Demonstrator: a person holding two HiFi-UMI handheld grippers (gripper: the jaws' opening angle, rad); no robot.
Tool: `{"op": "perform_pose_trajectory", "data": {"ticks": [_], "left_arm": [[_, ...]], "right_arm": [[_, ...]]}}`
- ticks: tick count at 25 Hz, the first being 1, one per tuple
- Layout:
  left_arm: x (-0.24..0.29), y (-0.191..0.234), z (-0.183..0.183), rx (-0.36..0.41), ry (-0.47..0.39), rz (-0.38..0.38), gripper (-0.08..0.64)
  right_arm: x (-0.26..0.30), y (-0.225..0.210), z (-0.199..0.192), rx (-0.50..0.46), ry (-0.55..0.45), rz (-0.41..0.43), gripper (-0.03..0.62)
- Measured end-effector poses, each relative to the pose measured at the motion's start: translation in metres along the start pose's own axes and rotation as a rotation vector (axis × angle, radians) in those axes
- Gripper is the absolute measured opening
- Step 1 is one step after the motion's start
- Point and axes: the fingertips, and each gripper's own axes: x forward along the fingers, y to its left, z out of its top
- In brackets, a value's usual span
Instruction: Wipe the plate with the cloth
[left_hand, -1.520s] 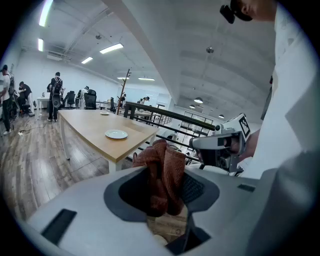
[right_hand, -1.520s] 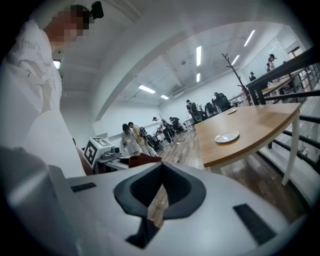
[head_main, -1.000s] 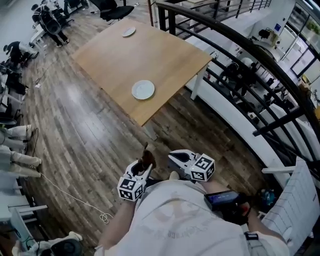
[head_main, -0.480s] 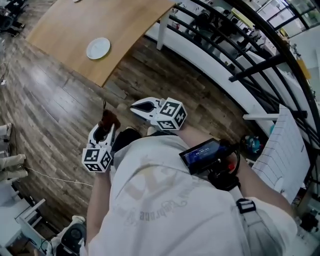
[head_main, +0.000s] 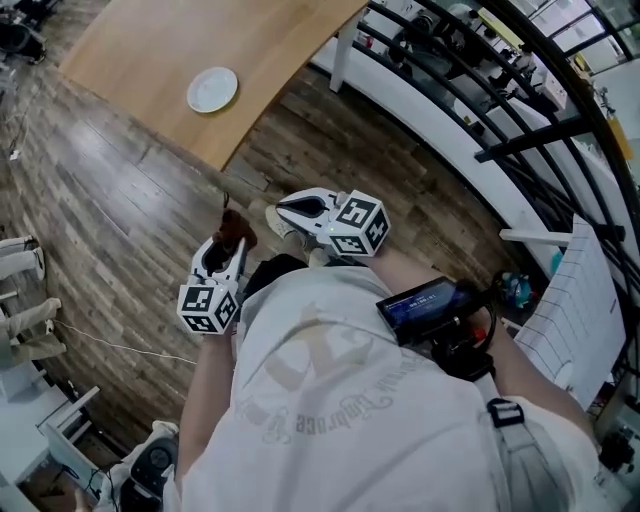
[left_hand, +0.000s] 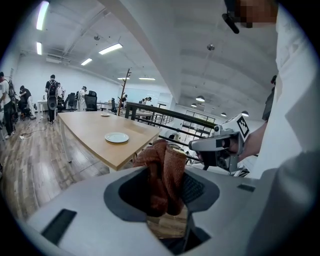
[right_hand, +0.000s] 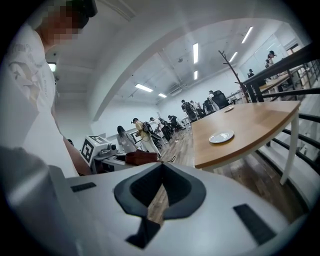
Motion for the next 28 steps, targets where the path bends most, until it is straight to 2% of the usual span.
{"op": "perform_pose_trajectory", "data": {"ticks": [6,16,22,28], "left_arm": [[0.039,0.009,0.018,0.002,0.016,-0.041,0.170],[0.081,0.056,0.064,0.020,0.025,-0.095,0.169],[0.098,0.099,0.091,0.023,0.012,-0.093,0.170],[0.108,0.130,0.098,0.018,0.004,-0.074,0.169]], "right_arm": [[-0.006,-0.041,0.003,0.054,0.012,-0.057,0.013],[0.029,-0.093,0.048,0.069,-0.008,-0.112,0.012],[0.059,-0.119,0.074,0.053,-0.001,-0.140,0.014],[0.076,-0.141,0.088,0.041,0.024,-0.173,0.012]]}}
